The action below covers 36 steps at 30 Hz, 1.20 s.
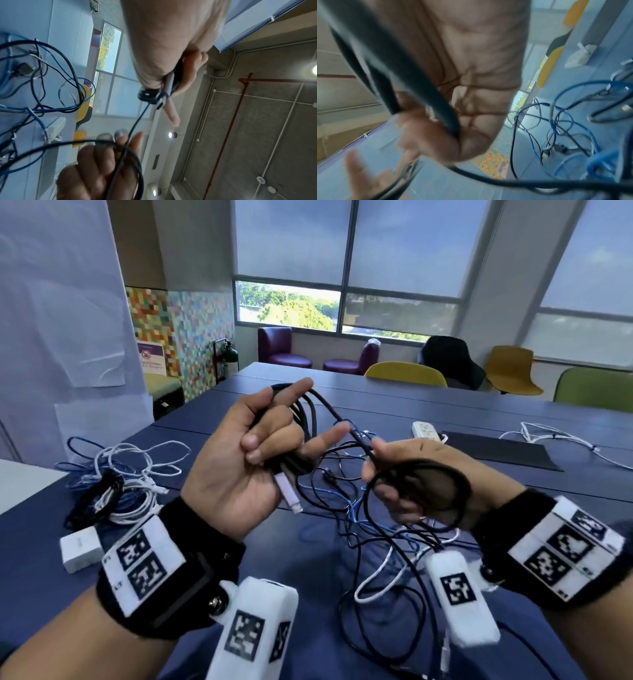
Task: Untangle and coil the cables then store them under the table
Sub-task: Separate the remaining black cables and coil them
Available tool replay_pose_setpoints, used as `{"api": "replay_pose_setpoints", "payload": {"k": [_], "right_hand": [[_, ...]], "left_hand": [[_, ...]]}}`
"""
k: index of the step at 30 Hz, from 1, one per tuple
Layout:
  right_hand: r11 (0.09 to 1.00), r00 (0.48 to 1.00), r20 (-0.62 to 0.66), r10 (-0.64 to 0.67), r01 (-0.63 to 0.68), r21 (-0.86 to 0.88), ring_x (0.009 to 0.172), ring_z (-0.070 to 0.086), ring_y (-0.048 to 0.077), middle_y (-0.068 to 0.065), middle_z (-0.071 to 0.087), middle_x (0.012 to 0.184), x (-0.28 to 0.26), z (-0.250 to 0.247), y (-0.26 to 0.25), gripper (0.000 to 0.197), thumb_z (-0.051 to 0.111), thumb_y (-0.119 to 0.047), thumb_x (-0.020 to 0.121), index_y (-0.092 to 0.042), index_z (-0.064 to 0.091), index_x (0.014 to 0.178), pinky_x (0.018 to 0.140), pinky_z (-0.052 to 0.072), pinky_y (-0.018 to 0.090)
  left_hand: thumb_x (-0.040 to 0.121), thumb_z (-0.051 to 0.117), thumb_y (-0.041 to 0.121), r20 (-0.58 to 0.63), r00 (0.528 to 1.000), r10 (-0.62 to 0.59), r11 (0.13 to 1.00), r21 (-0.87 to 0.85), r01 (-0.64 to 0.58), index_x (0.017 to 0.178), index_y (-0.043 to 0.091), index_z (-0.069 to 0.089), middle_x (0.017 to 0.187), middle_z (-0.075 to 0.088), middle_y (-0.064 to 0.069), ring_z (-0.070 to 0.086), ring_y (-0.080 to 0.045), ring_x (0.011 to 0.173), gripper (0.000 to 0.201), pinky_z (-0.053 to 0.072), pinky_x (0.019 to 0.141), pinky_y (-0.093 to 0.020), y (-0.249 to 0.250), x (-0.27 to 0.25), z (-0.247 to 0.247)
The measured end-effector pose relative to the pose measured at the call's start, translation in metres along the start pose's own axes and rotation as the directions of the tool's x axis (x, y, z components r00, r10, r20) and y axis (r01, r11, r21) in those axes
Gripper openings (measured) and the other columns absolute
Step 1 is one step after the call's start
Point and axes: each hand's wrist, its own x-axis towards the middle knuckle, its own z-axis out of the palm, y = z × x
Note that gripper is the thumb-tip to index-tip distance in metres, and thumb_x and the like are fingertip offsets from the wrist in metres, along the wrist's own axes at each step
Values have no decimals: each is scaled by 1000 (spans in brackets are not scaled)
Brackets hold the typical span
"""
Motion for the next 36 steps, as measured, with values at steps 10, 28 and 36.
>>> {"api": "replay_pose_setpoints", "payload": {"k": [10,28,36], "right_hand": [[968,904,-395,-163,225,114,63,65,22,12,69,84,-5,14,12,17,55,-7,93,-12,72,93,54,54,30],[763,812,-430,-394,550,339,80,66,16,6,67,79,-19,31,45,9,69,-6,61,-15,67,60,74,57,30],[682,644,-281,-712,537,-496,92,63,15,6,60,90,-26,38,52,45,64,31,70,-10,66,51,78,52,18]], "left_hand": [[102,39,18,-193,956,222,964,-103,-245,136,-12,42,46,29,7,29,-8,37,46,54,89,-51,12,-1,6],[103,36,18,-449,798,403,906,74,-416,129,-3,47,126,61,-23,66,-42,104,35,55,78,-60,-11,0,2],[102,40,19,-514,656,554,832,367,-415,136,6,45,137,55,-15,58,-32,121,36,52,91,-55,-15,3,3]]}}
